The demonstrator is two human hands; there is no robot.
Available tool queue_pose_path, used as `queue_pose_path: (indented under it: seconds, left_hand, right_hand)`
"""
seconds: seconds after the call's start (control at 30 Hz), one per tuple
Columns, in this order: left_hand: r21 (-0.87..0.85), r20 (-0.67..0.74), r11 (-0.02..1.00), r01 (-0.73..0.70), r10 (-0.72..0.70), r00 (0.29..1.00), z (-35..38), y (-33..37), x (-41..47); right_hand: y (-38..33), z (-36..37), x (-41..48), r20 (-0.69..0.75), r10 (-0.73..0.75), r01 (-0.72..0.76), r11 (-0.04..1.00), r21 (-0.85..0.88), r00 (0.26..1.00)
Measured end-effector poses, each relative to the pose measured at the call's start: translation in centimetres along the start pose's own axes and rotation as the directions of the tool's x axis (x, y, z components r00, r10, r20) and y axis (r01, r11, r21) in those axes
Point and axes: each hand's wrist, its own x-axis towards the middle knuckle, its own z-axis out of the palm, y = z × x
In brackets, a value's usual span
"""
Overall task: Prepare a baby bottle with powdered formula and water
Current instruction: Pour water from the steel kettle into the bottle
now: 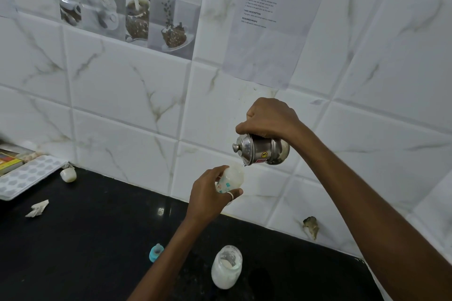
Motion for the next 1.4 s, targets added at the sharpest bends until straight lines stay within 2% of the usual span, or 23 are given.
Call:
queue_pose_path:
  seconds: [0.73, 0.9, 1.07, 1.2, 1.4]
  left_hand:
    - [-0.005, 0.001, 1.0, 0.004, -0.004, 1.0, -0.2, 0.0, 0.1]
    - [-0.014, 0.002, 1.0, 0.011, -0.011, 1.0, -0.4, 0.1, 0.1]
    - [-0.033, -0.006, 0.999, 0.013, -0.013, 1.0, -0.7, 0.0, 0.2]
    - [-0.051, -0.002, 0.999, 0.017, -0.017, 1.0, -0.8, 0.0, 0.3]
    - [-0.078, 0.013, 0.997, 0.009, -0.008, 1.0, -0.7, 0.6, 0.5]
  right_hand:
    - [-1.2, 1.2, 0.1, 0.009, -0.058, 0.059, 0.996, -0.072, 0.998]
    - [-0.9, 1.2, 0.3, 0.005, -0.058, 0.059, 0.997, -0.042, 0.998]
    - [1.0, 1.2, 0.5, 0.01, 0.0, -0.001, 0.99, 0.138, 1.0]
    - [2.8, 1.2, 0.1, 0.017, 0.071, -0.073, 0.94, 0.332, 0.997]
    - [5.7, 1.8, -1.9, 0.056, 0.228, -0.201, 0.682, 0.703, 0.972]
